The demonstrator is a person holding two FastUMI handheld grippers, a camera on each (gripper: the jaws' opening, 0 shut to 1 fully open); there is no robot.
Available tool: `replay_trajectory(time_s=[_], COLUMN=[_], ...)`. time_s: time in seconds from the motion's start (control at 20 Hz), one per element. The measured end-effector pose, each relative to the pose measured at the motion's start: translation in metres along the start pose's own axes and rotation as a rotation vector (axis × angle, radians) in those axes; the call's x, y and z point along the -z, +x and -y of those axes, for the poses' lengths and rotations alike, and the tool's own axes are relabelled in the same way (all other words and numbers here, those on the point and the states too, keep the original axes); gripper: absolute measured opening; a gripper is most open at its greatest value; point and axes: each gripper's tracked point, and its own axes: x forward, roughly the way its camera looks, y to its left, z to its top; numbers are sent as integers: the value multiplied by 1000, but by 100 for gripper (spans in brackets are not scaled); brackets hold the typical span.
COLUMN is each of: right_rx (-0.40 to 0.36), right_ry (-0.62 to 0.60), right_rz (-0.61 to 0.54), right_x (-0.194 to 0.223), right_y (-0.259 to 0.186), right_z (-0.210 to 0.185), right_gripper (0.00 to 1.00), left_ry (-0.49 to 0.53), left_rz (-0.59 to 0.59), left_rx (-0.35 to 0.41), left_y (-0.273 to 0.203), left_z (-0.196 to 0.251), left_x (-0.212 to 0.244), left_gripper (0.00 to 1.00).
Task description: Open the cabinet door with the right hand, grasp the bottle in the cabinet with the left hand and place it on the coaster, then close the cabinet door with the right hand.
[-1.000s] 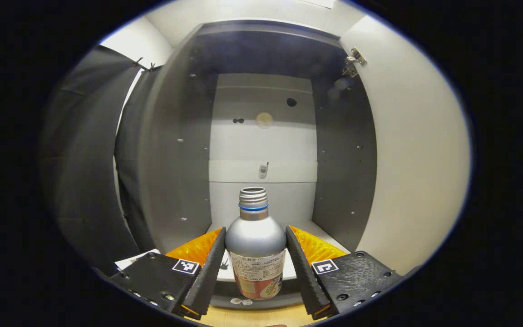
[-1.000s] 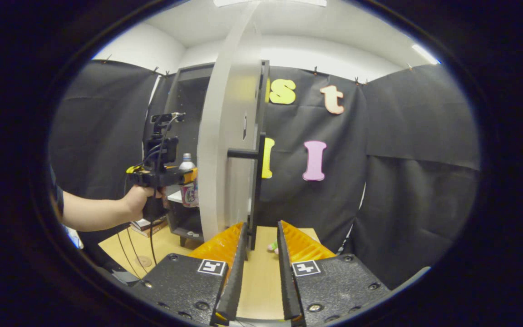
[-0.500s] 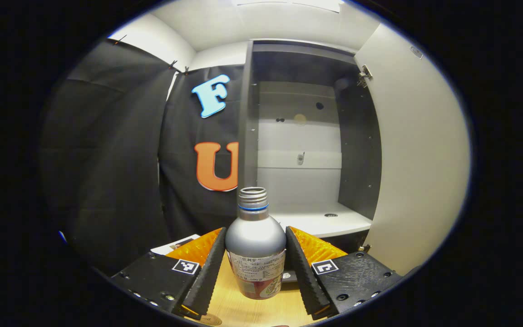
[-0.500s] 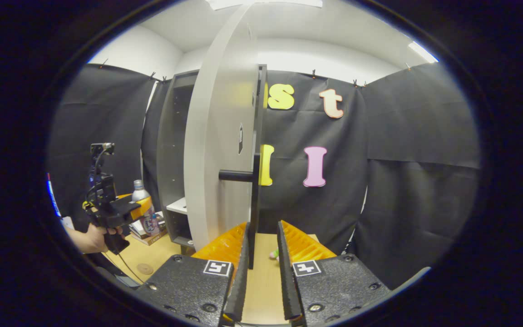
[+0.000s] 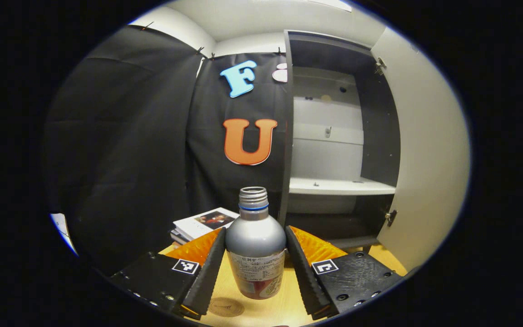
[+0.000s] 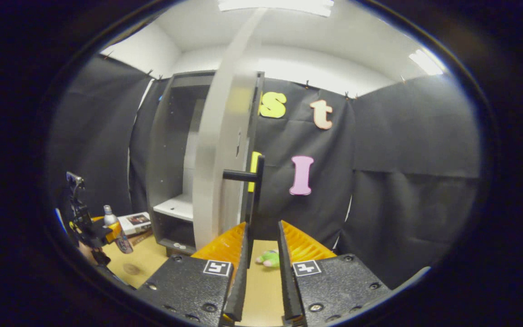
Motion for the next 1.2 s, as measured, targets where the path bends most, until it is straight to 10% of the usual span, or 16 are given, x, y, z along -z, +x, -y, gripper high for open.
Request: replay_trajectory(time_s=[0.6,1.2], right_rx=[106,65], right_ry=[-293,-315], right_rz=[-336,-521], right_x=[118,154], right_y=[-102,-112], right_z=[-29,-59], right_gripper=[77,72], left_ry=[82,91], left_rz=[-41,-12], left_rx=[-43,-6], left_y=[10,12], left_z=[-61,-57], left_x=[115,148], left_gripper=[75,75])
